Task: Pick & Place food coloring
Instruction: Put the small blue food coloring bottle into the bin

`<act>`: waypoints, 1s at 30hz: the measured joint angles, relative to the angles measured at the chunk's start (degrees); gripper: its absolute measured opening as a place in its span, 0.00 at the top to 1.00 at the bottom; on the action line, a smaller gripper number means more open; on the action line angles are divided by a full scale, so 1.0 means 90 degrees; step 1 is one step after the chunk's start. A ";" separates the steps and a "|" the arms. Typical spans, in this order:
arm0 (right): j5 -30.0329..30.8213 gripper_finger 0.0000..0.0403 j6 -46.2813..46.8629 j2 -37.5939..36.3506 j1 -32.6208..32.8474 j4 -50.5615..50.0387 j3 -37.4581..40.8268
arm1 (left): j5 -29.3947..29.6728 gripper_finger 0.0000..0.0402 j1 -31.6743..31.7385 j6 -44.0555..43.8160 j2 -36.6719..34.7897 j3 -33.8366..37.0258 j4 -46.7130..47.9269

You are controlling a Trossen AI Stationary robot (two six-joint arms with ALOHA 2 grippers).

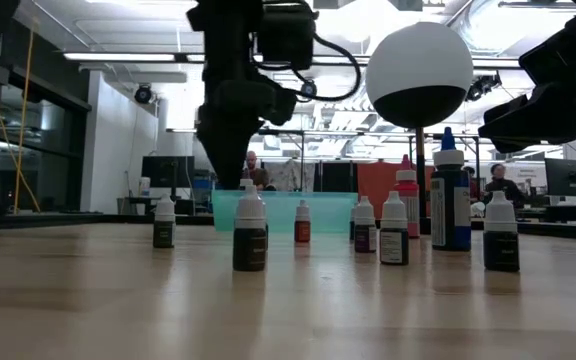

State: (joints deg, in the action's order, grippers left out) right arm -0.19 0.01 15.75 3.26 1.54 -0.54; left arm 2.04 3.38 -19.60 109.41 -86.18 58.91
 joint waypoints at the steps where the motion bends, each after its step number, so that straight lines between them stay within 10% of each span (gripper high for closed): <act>1: 0.0000 1.00 0.0000 0.0000 0.0001 0.0000 0.0002 | 0.0022 0.54 0.0004 -0.0018 0.0090 -0.0124 0.0028; 30: -0.0002 1.00 -0.0002 0.0000 0.0001 0.0000 0.0000 | -0.0300 0.54 0.0095 -0.0048 0.1297 -0.1187 0.0668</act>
State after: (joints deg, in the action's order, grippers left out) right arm -0.21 -0.01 15.75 3.27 1.54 -0.53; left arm -0.67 4.23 -20.03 121.08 -96.86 64.93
